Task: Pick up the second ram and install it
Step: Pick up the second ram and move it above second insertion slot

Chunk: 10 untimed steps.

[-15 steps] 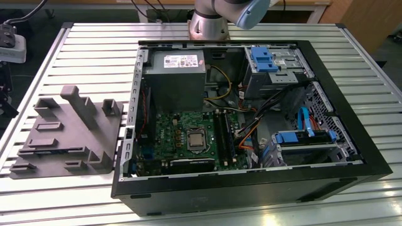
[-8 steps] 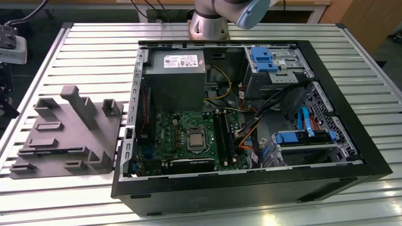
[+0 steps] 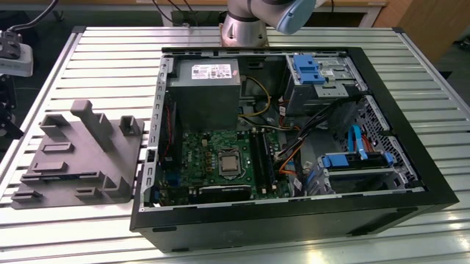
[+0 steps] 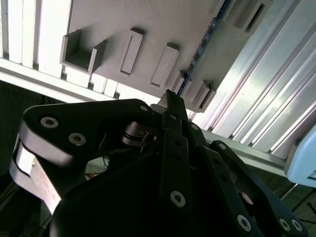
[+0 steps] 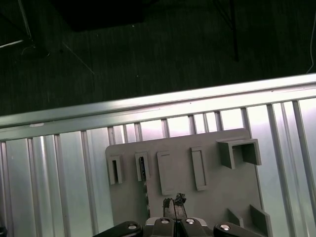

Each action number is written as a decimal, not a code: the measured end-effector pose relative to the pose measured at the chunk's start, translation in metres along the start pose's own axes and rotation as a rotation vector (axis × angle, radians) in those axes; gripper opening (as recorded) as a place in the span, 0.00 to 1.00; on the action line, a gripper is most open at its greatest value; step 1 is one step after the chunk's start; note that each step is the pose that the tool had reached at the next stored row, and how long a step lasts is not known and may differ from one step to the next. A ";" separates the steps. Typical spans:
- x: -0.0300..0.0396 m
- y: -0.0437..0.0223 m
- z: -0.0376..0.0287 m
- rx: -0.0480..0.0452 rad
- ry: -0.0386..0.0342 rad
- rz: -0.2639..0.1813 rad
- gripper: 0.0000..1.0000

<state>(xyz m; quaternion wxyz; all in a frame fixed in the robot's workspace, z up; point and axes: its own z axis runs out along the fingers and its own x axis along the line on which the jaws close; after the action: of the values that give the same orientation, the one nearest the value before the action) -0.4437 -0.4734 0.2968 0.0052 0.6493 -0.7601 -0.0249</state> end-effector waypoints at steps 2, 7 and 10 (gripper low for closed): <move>0.0000 0.0000 0.0007 0.0000 0.0000 0.000 0.11; 0.0001 -0.0001 0.0024 0.0000 0.0000 -0.001 0.11; 0.0001 -0.0002 0.0035 0.0001 0.0000 -0.001 0.11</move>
<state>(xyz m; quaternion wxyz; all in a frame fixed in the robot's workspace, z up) -0.4436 -0.4734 0.2933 0.0052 0.6497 -0.7598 -0.0249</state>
